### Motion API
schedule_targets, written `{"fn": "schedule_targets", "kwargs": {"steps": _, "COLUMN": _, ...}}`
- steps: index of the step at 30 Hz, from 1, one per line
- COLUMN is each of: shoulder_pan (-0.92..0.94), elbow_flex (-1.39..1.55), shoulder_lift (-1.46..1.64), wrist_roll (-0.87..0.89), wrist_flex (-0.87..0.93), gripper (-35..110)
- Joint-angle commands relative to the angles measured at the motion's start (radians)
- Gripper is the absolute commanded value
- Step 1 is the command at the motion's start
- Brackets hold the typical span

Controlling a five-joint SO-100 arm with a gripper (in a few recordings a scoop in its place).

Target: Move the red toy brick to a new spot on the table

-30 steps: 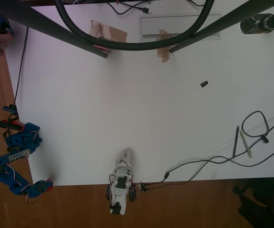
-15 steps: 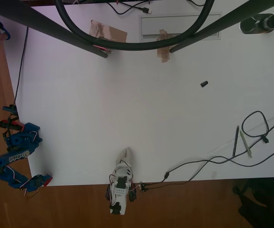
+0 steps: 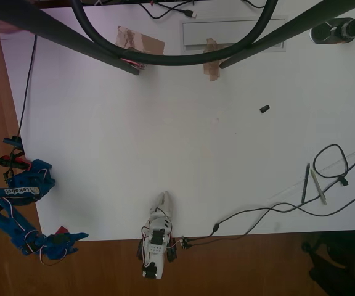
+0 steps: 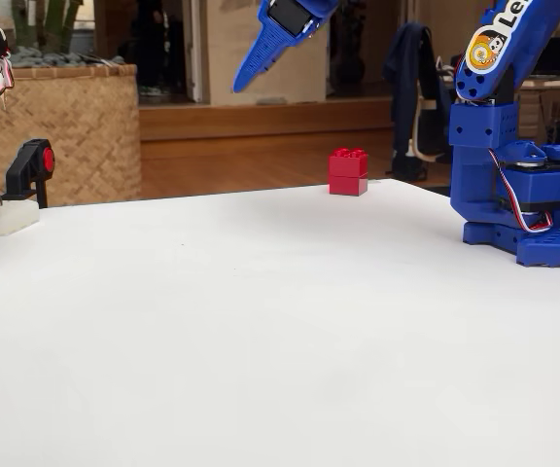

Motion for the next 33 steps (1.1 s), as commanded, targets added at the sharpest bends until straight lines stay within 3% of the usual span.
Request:
{"fn": "schedule_targets", "kwargs": {"steps": 1, "shoulder_pan": -0.239, "elbow_flex": 0.147, "shoulder_lift": 0.270, "wrist_roll": 0.003, "wrist_flex": 0.101, "gripper": 23}}
{"fn": "schedule_targets", "kwargs": {"steps": 6, "shoulder_pan": -0.623, "elbow_flex": 0.436, "shoulder_lift": 0.569, "wrist_roll": 0.087, "wrist_flex": 0.299, "gripper": 10}}
{"fn": "schedule_targets", "kwargs": {"steps": 9, "shoulder_pan": -0.772, "elbow_flex": 0.580, "shoulder_lift": 0.643, "wrist_roll": 0.213, "wrist_flex": 0.267, "gripper": 0}}
{"fn": "schedule_targets", "kwargs": {"steps": 12, "shoulder_pan": -0.861, "elbow_flex": 0.732, "shoulder_lift": 0.753, "wrist_roll": 0.276, "wrist_flex": 0.253, "gripper": 0}}
{"fn": "schedule_targets", "kwargs": {"steps": 16, "shoulder_pan": -0.923, "elbow_flex": 0.911, "shoulder_lift": 0.879, "wrist_roll": 0.232, "wrist_flex": 0.299, "gripper": 0}}
{"fn": "schedule_targets", "kwargs": {"steps": 20, "shoulder_pan": -0.910, "elbow_flex": 1.046, "shoulder_lift": 0.983, "wrist_roll": 0.293, "wrist_flex": 0.333, "gripper": 0}}
{"fn": "schedule_targets", "kwargs": {"steps": 26, "shoulder_pan": -0.997, "elbow_flex": 1.046, "shoulder_lift": 1.103, "wrist_roll": 0.586, "wrist_flex": 0.434, "gripper": 1}}
{"fn": "schedule_targets", "kwargs": {"steps": 33, "shoulder_pan": -0.999, "elbow_flex": 1.046, "shoulder_lift": 1.103, "wrist_roll": 0.563, "wrist_flex": 0.442, "gripper": 1}}
